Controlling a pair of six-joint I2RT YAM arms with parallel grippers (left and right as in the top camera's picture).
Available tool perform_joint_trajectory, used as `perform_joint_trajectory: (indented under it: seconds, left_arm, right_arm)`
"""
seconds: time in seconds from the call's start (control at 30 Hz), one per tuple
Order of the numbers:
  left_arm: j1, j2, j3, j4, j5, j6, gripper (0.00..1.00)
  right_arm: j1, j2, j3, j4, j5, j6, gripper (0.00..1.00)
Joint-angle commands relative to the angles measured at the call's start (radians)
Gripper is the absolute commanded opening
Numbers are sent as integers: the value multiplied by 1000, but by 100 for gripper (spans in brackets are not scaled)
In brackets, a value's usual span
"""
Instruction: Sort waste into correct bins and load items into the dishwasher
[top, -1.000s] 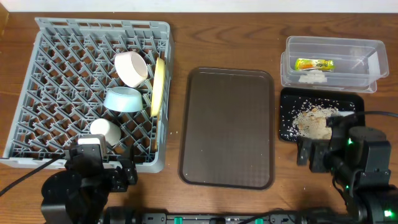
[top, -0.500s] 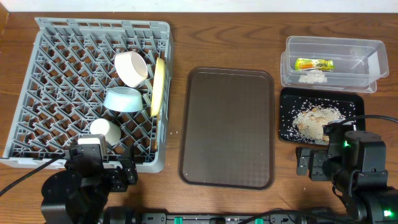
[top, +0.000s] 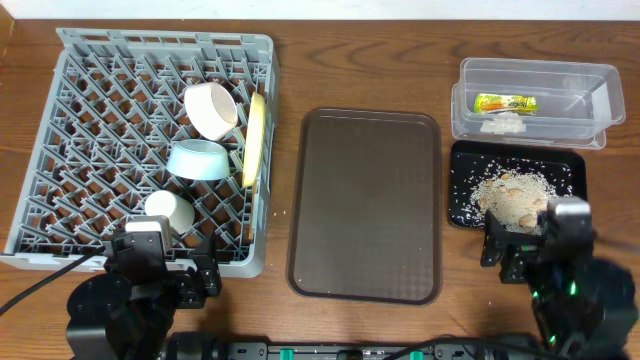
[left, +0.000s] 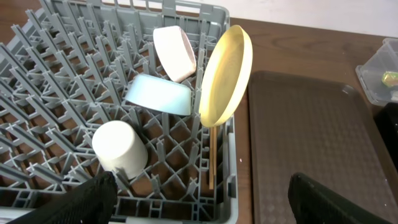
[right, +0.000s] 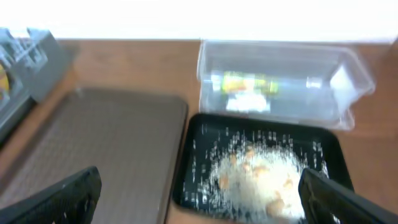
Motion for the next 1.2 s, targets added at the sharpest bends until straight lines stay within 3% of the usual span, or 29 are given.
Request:
perform_joint_trajectory:
  seconds: [0.0,0.2,0.67,0.97,1.17]
  left_arm:
    - [2,-2,-4,0,10,13,89]
    - [2,-3,-4,0,10,13,89]
    - [2,-2,-4,0,10,13,89]
    - [2,-2,-4,0,10,13,89]
    - [2,-3,-4,0,10,13,89]
  right_arm:
    - [8,-161,-158,124,-2,-17,99]
    - [13,-333,-373,401,-12,-14,99]
    - [13,-349,-695,818,-11,-17,99]
    - [-8,-350,-693,668,-107,-93,99]
    - [-19,-349,-693,677,-113,-93,99]
